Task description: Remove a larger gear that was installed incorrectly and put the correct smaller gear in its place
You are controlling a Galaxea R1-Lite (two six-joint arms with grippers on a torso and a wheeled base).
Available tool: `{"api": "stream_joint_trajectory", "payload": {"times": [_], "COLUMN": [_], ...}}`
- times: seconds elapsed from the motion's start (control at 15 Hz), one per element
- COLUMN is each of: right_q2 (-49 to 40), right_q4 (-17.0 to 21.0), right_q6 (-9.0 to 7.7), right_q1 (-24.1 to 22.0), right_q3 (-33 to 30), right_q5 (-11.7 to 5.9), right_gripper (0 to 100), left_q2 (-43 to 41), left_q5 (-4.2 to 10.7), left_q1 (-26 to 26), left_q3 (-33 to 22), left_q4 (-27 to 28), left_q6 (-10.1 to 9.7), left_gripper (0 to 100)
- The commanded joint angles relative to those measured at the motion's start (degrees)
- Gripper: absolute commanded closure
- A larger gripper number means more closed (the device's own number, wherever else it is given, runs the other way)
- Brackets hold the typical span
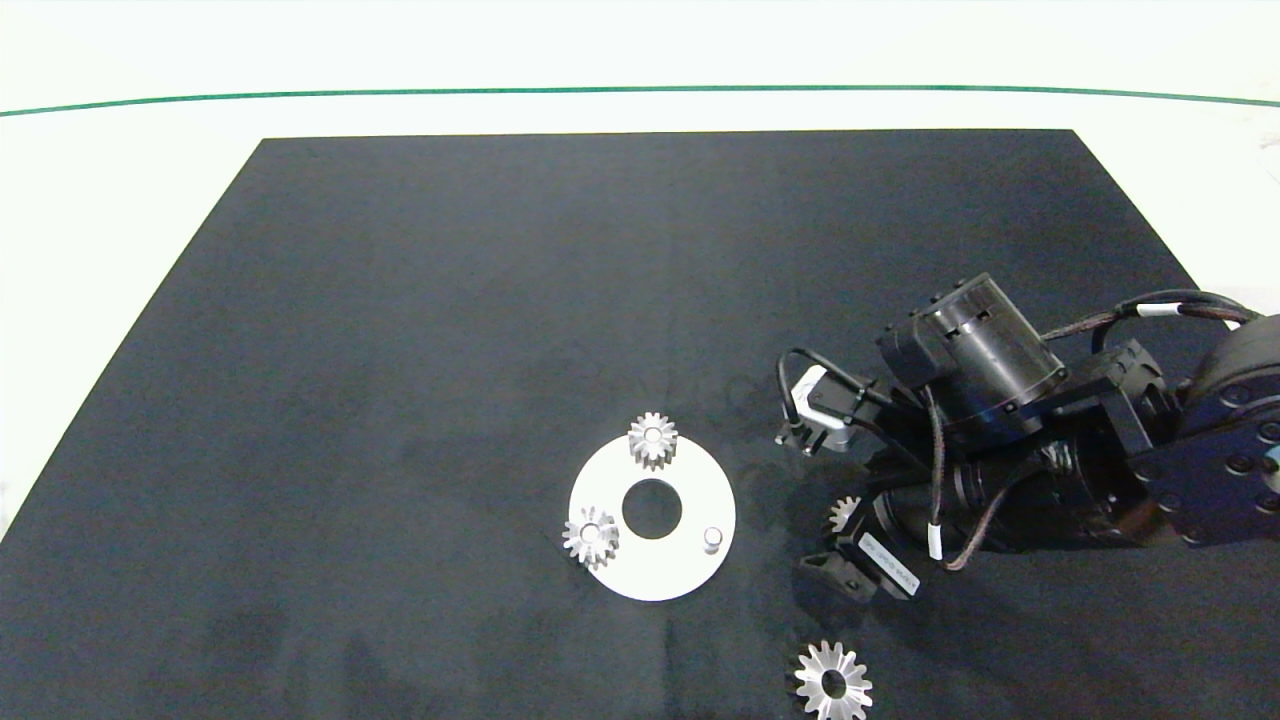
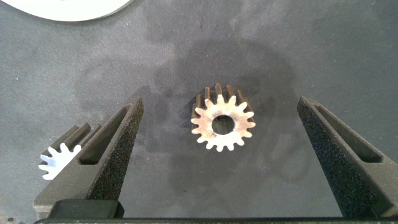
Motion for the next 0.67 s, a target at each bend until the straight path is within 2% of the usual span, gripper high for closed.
{"api": "stream_joint_trajectory", "payload": {"times": [0.07,0.4,0.53,0.67], "right_q2": [0.8,0.7,0.8,0.8], "right_q4": [0.1,0.1,0.0,-0.3], "right_q6": [-0.09,0.0,0.0,0.0], "right_q1": [-0.2,-1.4,-2.3,-3.1], "right_q3": [0.3,1.6,1.7,1.7], "right_q5": [-0.06,0.2,1.17,2.92], "right_gripper": [5,14,18,23], "left_q2": [0.0,0.1,0.2,0.1], "left_q5": [0.05,0.14,0.14,0.14], "left_q1": [0.0,0.0,0.2,0.0], "left_q3": [0.2,0.1,0.1,0.1], "left_q4": [0.3,0.3,0.3,0.3], "left_q6": [0.08,0.08,0.08,0.08], "left_gripper": [0,0,0,0]}}
